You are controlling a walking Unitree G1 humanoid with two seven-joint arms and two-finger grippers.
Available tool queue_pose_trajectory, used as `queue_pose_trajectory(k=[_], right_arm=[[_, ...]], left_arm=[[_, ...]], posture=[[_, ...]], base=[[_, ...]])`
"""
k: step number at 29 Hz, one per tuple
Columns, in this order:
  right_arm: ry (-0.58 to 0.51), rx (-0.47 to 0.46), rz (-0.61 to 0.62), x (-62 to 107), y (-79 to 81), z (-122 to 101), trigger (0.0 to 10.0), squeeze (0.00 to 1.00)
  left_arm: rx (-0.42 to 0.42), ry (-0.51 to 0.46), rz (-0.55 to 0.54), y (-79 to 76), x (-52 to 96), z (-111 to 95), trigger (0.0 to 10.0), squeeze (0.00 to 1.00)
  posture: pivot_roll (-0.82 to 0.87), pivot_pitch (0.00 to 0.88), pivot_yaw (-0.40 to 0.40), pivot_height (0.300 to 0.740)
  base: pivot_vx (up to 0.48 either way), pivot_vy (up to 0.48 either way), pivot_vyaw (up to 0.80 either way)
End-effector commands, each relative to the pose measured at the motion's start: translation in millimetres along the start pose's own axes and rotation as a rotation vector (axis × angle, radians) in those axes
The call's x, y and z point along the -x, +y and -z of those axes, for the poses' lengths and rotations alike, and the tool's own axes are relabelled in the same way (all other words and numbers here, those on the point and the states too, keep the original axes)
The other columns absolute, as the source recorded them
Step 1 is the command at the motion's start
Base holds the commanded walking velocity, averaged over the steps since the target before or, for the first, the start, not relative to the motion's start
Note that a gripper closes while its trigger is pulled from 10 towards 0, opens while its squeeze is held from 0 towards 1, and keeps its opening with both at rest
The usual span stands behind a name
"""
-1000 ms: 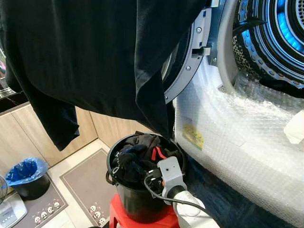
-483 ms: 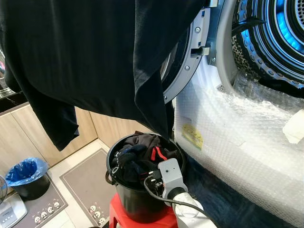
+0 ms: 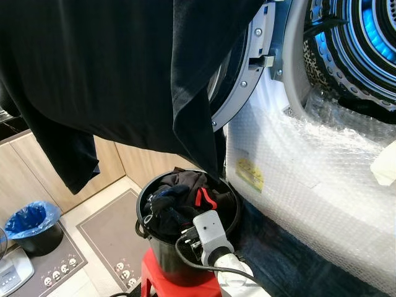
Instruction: Clothes washing
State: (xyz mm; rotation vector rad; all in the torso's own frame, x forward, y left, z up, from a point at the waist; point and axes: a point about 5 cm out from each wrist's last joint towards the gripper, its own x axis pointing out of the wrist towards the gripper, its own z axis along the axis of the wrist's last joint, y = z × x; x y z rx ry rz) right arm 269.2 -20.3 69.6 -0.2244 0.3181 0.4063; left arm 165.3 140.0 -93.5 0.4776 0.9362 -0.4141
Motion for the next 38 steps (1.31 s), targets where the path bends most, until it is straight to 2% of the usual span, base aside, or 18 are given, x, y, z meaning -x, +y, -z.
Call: queue_pose_trajectory(k=[1, 7, 14, 29, 31, 35, 37, 38], right_arm=[[-0.064, -0.182, -0.087, -2.4, 50.7, -33, 0.0, 0.0], [-0.067, -0.226, -0.017, -7.9, 49.9, -38, 0.0, 0.0], [-0.054, -0.203, -0.051, -7.2, 49.5, -33, 0.0, 0.0], [-0.04, -0.173, -0.052, -2.0, 31.1, -19, 0.0, 0.0], [-0.041, -0.176, -0.062, 0.7, 23.5, -16, 0.0, 0.0], [-0.079, -0.184, -0.15, 8.4, 17.2, -17, 0.0, 0.0], [-0.215, -0.137, -0.322, 23.5, 15.2, -25, 0.0, 0.0], [-0.229, -0.132, -0.341, 26.0, 14.0, -25, 0.0, 0.0]], left_arm=[[0.017, 0.083, 0.033, -11.8, 4.3, 22, 10.0, 0.0], [0.031, 0.09, 0.03, -13.2, 5.5, 26, 10.0, 0.0], [0.036, 0.1, 0.03, -14.2, 6.8, 30, 10.0, 0.0], [0.032, 0.088, 0.026, -13.2, 4.3, 22, 10.0, 0.0], [0.032, 0.083, 0.026, -13.0, 3.8, 20, 10.0, 0.0], [0.032, 0.08, 0.026, -13.0, 3.4, 19, 10.0, 0.0], [0.028, 0.079, 0.026, -11.3, 3.1, 18, 10.0, 0.0], [0.027, 0.079, 0.025, -10.7, 3.1, 18, 10.0, 0.0]], posture=[[-0.04, 0.114, 0.039, 0.74], [-0.02, 0.126, 0.037, 0.74], [-0.03, 0.129, 0.035, 0.74], [-0.05, 0.094, 0.031, 0.74], [-0.05, 0.084, 0.028, 0.74], [-0.06, 0.074, 0.03, 0.74], [-0.08, 0.056, 0.032, 0.74], [-0.08, 0.056, 0.032, 0.74]], base=[[0.0, 0.0, 0.0], [0.0, 0.0, 0.0], [0.0, 0.0, 0.0], [0.0, 0.0, 0.0], [0.0, 0.0, 0.0], [0.0, 0.0, 0.0], [0.0, 0.0, 0.0], [0.0, 0.0, 0.0]])
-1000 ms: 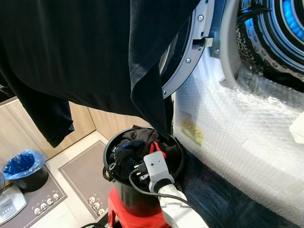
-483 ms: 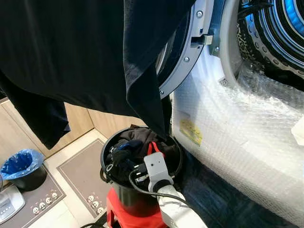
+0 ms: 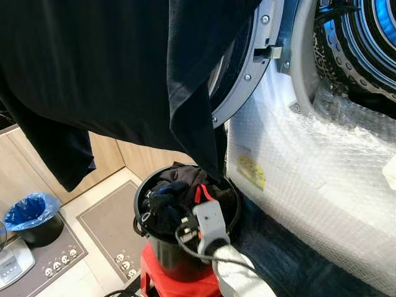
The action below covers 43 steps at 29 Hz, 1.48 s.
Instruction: Clothes washing
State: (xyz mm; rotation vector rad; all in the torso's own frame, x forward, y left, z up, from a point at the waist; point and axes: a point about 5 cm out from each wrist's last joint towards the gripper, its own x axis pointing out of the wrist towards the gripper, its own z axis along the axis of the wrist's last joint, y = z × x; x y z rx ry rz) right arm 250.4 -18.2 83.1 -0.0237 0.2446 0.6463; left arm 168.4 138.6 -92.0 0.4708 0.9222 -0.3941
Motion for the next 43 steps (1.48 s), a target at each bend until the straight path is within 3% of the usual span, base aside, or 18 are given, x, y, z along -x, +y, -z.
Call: queue_pose_trajectory(k=[1, 3, 5, 6, 7, 8, 13, 15, 18, 20, 25, 34, 37, 43], right_arm=[[-0.1, -0.066, -0.141, 6.6, 6.6, -17, 0.0, 0.0], [-0.118, -0.128, -0.202, 10.4, 5.5, -20, 0.0, 0.0], [-0.148, -0.133, -0.282, 18.6, 1.6, -23, 0.0, 0.0], [-0.147, -0.13, -0.291, 21.2, -0.8, -24, 3.5, 0.0], [-0.179, -0.156, -0.364, 29.8, -3.1, -31, 9.2, 0.0], [-0.188, -0.157, -0.398, 33.4, -2.8, -33, 10.0, 0.0], [-0.201, -0.133, -0.558, 54.3, -6.8, -44, 10.0, 0.0], [-0.19, -0.083, -0.677, 71.4, -13.9, -51, 10.0, 0.0], [-0.174, -0.091, -0.722, 79.0, -17.9, -52, 10.0, 0.0], [-0.168, -0.044, -0.738, 91.0, -31.0, -59, 10.0, 0.0], [-0.242, -0.013, -0.695, 107.5, -58.6, -85, 10.0, 0.0], [-0.33, 0.024, -0.655, 135.2, -86.4, -116, 10.0, 0.0], [-0.359, 0.078, -0.629, 150.8, -103.1, -136, 10.0, 0.0], [-0.397, 0.135, -0.606, 165.3, -116.6, -163, 10.0, 0.0]], left_arm=[[0.012, 0.092, 0.04, -9.7, 4.0, 21, 10.0, 0.0], [0.01, 0.092, 0.038, -8.6, 3.8, 21, 10.0, 0.0], [0.01, 0.092, 0.035, -6.4, 3.5, 20, 10.0, 0.0], [0.009, 0.09, 0.033, -5.5, 3.3, 19, 10.0, 0.0], [0.008, 0.086, 0.029, -2.9, 2.5, 17, 10.0, 0.0], [0.008, 0.085, 0.027, -2.2, 2.3, 16, 10.0, 0.0], [0.007, 0.077, 0.022, 0.0, 1.1, 12, 10.0, 0.0], [-0.005, 0.072, 0.019, 2.6, 0.5, 9, 10.0, 0.0], [-0.017, 0.074, 0.016, 3.3, 0.4, 9, 10.0, 0.0], [0.005, 0.072, 0.009, 6.7, 0.1, 7, 10.0, 0.0], [-0.01, 0.079, 0.007, 10.8, 0.3, 8, 10.0, 0.0], [-0.021, 0.074, 0.004, 14.7, -0.4, 5, 10.0, 0.0], [-0.025, 0.071, 0.01, 13.1, -0.9, 3, 10.0, 0.0], [-0.025, 0.07, 0.018, 9.8, -1.3, 2, 10.0, 0.0]], posture=[[-0.08, 0.056, 0.032, 0.74], [-0.09, 0.046, 0.033, 0.74], [-0.1, 0.032, 0.035, 0.74], [-0.1, 0.032, 0.035, 0.74], [-0.1, 0.021, 0.034, 0.74], [-0.1, 0.012, 0.036, 0.74], [-0.12, 0.0, 0.042, 0.74], [-0.13, 0.0, 0.047, 0.74], [-0.13, 0.0, 0.048, 0.74], [-0.15, 0.0, 0.059, 0.74], [-0.16, 0.0, 0.071, 0.74], [-0.18, 0.0, 0.087, 0.74], [-0.19, 0.0, 0.09, 0.74], [-0.2, 0.0, 0.085, 0.74]], base=[[0.0, 0.0, 0.0], [0.0, 0.0, 0.0], [0.0, 0.0, 0.0], [0.0, 0.0, 0.0], [0.0, 0.0, 0.0], [0.0, 0.0, 0.0], [0.0, 0.0, 0.0], [0.0, 0.0, 0.0], [0.0, 0.0, 0.0], [0.0, 0.0, 0.0], [0.0, 0.0, 0.0], [0.0, 0.0, 0.0], [0.0, 0.0, 0.0], [0.0, 0.0, 0.0]])
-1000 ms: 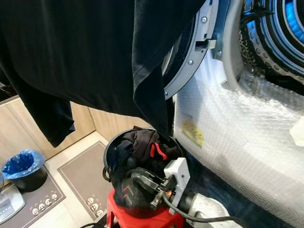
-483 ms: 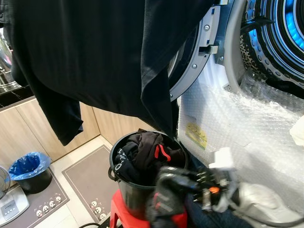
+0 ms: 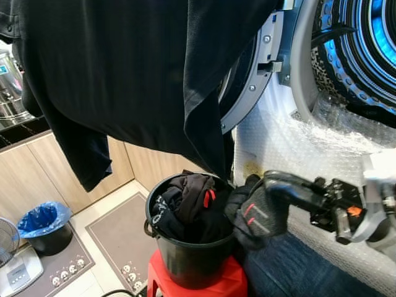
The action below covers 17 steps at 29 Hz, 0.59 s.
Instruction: Clothes washing
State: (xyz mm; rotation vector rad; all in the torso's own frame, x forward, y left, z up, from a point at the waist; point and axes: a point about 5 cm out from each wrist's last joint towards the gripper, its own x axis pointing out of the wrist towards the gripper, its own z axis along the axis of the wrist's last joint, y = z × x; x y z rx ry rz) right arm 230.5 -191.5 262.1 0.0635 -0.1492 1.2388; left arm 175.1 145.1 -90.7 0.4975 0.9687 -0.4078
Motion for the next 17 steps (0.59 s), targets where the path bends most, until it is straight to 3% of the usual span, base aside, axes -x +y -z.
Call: queue_pose_trajectory(k=[1, 2, 6, 8, 17], right_arm=[[-0.024, 0.046, -0.01, 2.8, -1.0, -16, 10.0, 0.0], [-0.031, 0.078, -0.001, 8.4, -6.0, -28, 10.0, 0.0], [-0.037, 0.106, 0.007, 13.1, -10.2, -39, 10.0, 0.0], [-0.062, 0.139, 0.027, 20.3, -18.9, -59, 10.0, 0.0], [-0.122, 0.199, 0.102, 32.5, -41.6, -96, 10.0, 0.0]], left_arm=[[-0.002, 0.022, 0.006, -0.3, 0.3, 4, 10.0, 0.0], [-0.002, 0.023, 0.009, -1.5, 0.3, 4, 10.0, 0.0], [-0.002, 0.023, 0.011, -2.3, 0.4, 4, 10.0, 0.0], [-0.001, 0.027, 0.013, -3.5, 0.6, 6, 10.0, 0.0], [0.004, 0.042, 0.017, -7.1, 1.7, 12, 10.0, 0.0]], posture=[[-0.2, 0.0, 0.082, 0.74], [-0.2, 0.0, 0.079, 0.74], [-0.2, 0.0, 0.076, 0.74], [-0.21, 0.0, 0.071, 0.74], [-0.2, 0.0, 0.059, 0.74]], base=[[0.0, 0.0, 0.0], [0.0, 0.0, 0.0], [0.0, 0.0, 0.0], [0.0, 0.0, 0.0], [0.0, 0.0, 0.0]])
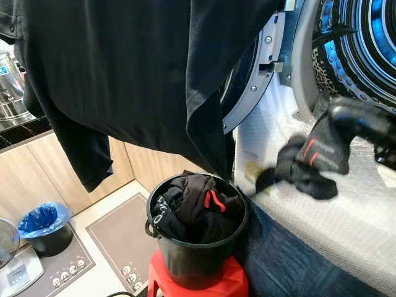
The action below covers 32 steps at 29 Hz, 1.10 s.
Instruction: Clothes washing
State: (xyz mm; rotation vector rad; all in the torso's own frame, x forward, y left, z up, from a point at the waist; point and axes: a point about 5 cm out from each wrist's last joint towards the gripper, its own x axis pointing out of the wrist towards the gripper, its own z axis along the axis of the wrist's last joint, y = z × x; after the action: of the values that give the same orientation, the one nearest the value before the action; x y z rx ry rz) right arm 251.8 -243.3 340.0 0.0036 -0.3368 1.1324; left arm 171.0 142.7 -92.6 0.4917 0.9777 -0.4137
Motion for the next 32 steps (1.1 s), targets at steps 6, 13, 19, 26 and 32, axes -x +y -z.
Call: queue_pose_trajectory(k=[6, 13, 19, 26, 32], right_arm=[[-0.054, 0.064, 0.196, -0.2, -36.2, -37, 10.0, 0.0], [-0.011, 0.056, 0.59, 3.5, -81.8, -45, 10.0, 0.0], [0.017, -0.039, 0.972, 17.6, -117.2, -47, 10.0, 0.0], [0.029, 0.011, 1.484, 53.4, -136.6, -55, 10.0, 0.0], [0.007, 0.139, 1.816, 69.7, -137.1, -73, 10.0, 0.0]], left_arm=[[0.004, 0.047, 0.012, -5.7, 2.3, 15, 10.0, 0.0], [0.009, 0.06, 0.018, -10.1, 3.6, 21, 10.0, 0.0], [0.012, 0.073, 0.026, -14.3, 4.8, 27, 10.0, 0.0], [0.012, 0.081, 0.031, -16.8, 5.9, 31, 10.0, 0.0], [0.014, 0.08, 0.029, -16.2, 5.9, 31, 10.0, 0.0]], posture=[[-0.2, 0.0, 0.049, 0.74], [-0.2, 0.0, 0.04, 0.74], [-0.2, 0.0, 0.037, 0.74], [-0.2, 0.0, 0.035, 0.74], [-0.2, 0.0, 0.038, 0.74]], base=[[0.0, 0.0, 0.0], [0.0, 0.0, 0.0], [0.0, 0.0, 0.0], [0.0, 0.0, 0.0], [0.0, 0.0, 0.0]])
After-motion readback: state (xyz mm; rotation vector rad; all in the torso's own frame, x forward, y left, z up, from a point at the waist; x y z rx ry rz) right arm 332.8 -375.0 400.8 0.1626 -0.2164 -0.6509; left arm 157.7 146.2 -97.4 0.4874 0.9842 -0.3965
